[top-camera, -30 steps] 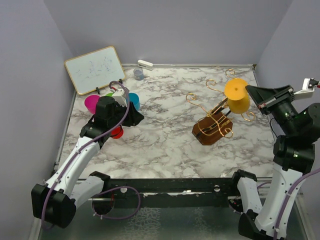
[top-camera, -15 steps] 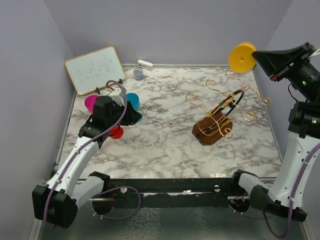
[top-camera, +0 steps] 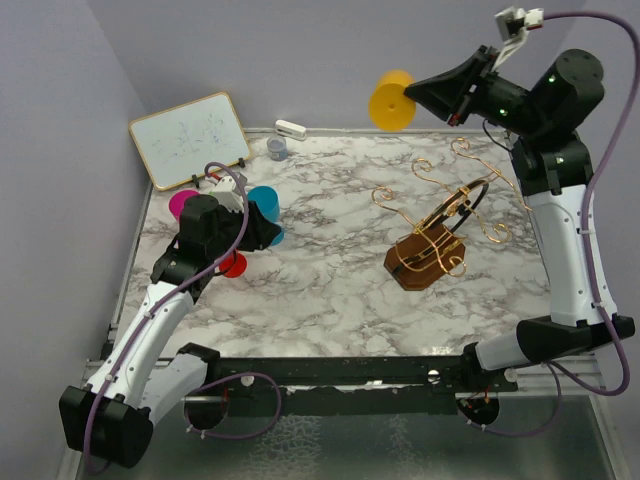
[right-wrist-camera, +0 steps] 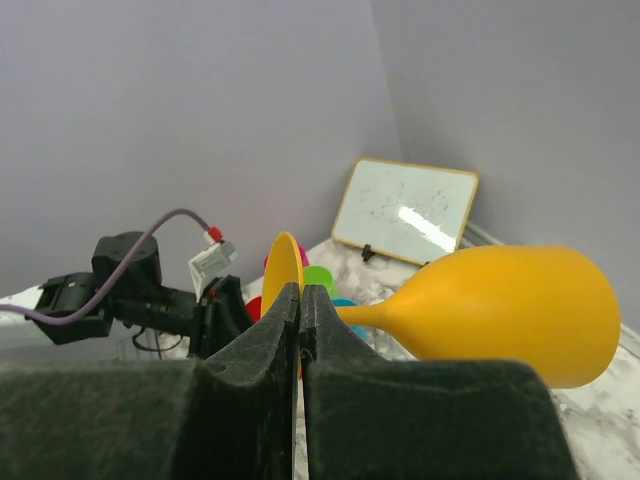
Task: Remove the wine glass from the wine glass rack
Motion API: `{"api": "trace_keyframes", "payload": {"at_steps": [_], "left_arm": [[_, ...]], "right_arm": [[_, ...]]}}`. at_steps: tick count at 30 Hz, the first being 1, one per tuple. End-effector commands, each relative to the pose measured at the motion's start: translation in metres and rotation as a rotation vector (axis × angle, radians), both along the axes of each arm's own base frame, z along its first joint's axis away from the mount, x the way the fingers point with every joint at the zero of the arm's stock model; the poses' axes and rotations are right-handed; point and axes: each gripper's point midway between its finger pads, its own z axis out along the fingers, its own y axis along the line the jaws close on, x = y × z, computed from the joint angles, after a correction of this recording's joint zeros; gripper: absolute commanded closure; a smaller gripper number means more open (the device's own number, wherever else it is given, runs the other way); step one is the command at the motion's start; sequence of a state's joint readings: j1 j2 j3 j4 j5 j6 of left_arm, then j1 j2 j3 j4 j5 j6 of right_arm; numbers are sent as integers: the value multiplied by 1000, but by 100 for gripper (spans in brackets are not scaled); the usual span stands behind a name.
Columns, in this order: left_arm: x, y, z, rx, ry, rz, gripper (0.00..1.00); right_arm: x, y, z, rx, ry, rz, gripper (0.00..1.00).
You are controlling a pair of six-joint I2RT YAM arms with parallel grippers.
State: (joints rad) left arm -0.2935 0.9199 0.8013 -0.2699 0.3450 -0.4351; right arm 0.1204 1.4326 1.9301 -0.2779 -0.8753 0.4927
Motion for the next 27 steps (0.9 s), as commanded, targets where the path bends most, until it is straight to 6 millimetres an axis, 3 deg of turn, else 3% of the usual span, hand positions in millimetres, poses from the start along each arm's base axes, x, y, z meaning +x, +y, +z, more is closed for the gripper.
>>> {"api": "trace_keyframes", "payload": {"at_steps": [1,3,8,12,18,22,27], "left_arm": [[-2,2,15,-19,-47,9,59],[-13,-11,44,-88,-73,-74,58],[-48,-30,150,-247,-285,-245,49],[-85,-41,199,-300,-392,-421,35],[-124,-55,216,-368,-403,-684,36],[-133,-57,210,-369,-388,-744,37],[-129,-62,200,-372,-348,-771,38]], "right_arm": [[-11,33,2,-71,-104,-29,99],[-16,45,-6,-72,-89,1,99],[-30,81,-30,-91,-34,93,99],[-41,112,-51,-125,11,155,99],[-54,128,-68,-147,26,182,99],[-65,131,-71,-147,30,211,99],[-82,138,-77,-147,36,256,99]]}}
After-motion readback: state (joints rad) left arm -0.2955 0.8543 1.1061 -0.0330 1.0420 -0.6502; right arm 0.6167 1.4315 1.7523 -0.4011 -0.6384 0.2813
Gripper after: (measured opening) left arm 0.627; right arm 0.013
